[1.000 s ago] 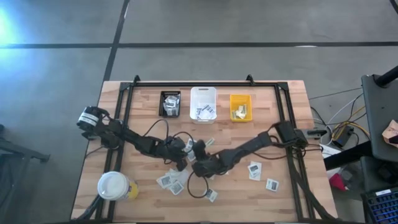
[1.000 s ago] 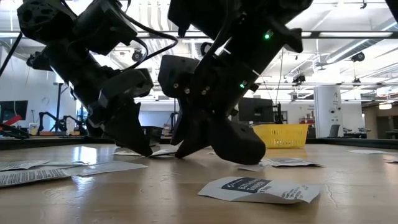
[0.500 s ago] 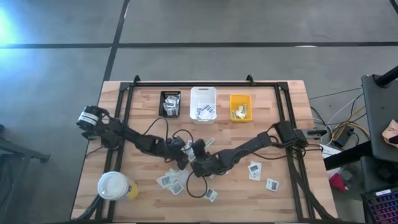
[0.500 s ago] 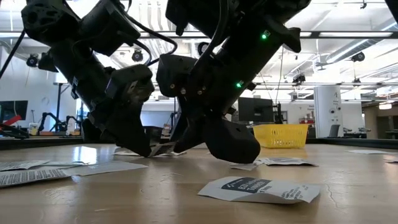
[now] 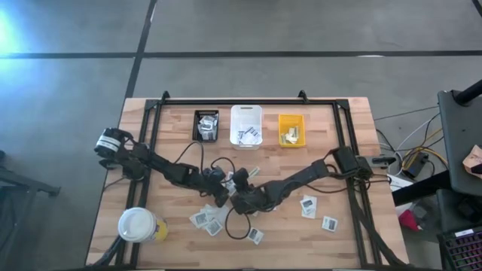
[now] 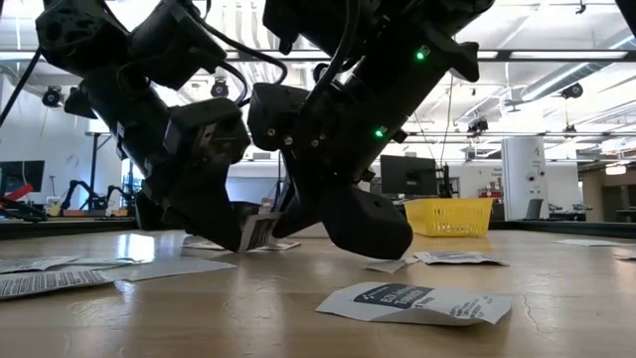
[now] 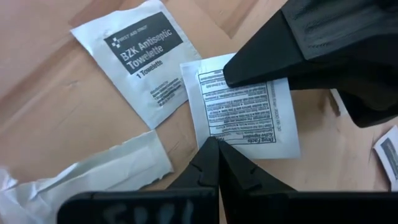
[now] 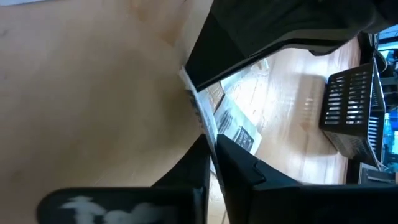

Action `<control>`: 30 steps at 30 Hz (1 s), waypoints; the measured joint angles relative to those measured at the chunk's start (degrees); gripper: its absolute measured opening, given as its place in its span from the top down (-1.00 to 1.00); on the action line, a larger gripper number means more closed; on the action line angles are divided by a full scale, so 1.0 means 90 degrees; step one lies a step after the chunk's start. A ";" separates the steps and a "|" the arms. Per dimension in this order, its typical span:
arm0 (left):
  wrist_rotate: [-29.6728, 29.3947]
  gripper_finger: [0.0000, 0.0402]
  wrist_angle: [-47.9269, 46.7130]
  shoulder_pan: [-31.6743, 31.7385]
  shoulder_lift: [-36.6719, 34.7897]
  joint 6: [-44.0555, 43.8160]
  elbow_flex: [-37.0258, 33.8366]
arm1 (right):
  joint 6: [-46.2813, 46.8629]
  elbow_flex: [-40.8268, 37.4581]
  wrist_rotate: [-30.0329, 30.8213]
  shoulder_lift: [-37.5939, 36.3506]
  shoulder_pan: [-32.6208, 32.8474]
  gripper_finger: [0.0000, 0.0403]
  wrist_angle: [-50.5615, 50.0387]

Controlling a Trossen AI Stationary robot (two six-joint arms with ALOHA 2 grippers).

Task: Pick & Place First Aid Supplies
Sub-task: Put the towelette pack into the black basket

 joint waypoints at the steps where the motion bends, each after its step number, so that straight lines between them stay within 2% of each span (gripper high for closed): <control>1: -0.0011 1.00 -0.0012 0.0003 -0.0035 0.0064 -0.0001 | -0.0007 0.0000 0.0000 0.0000 0.0011 0.91 0.0000; 8: -0.0057 0.99 -0.0155 0.0052 -0.0591 0.0711 -0.0017 | -0.0024 0.0002 0.0000 -0.0002 0.0095 0.95 -0.0008; 12: -0.0149 1.00 -0.0634 0.0124 -0.1045 0.1116 -0.0017 | -0.0024 0.0002 0.0002 -0.0044 0.0117 0.96 -0.0057; 22: -0.1775 0.99 -0.2184 0.0154 -0.2753 0.2131 -0.0010 | 0.0569 -0.0001 0.0004 -0.0678 0.0046 0.96 -0.0529; 27: -0.1934 1.00 -0.2446 0.0156 -0.3463 0.2951 -0.0005 | 0.1112 -0.0015 -0.0041 -0.1084 -0.0169 0.96 -0.0678; 30: -0.1977 1.00 -0.2578 0.0156 -0.3750 0.3278 -0.0005 | 0.1476 -0.0030 -0.0334 -0.1307 -0.0375 0.96 -0.0823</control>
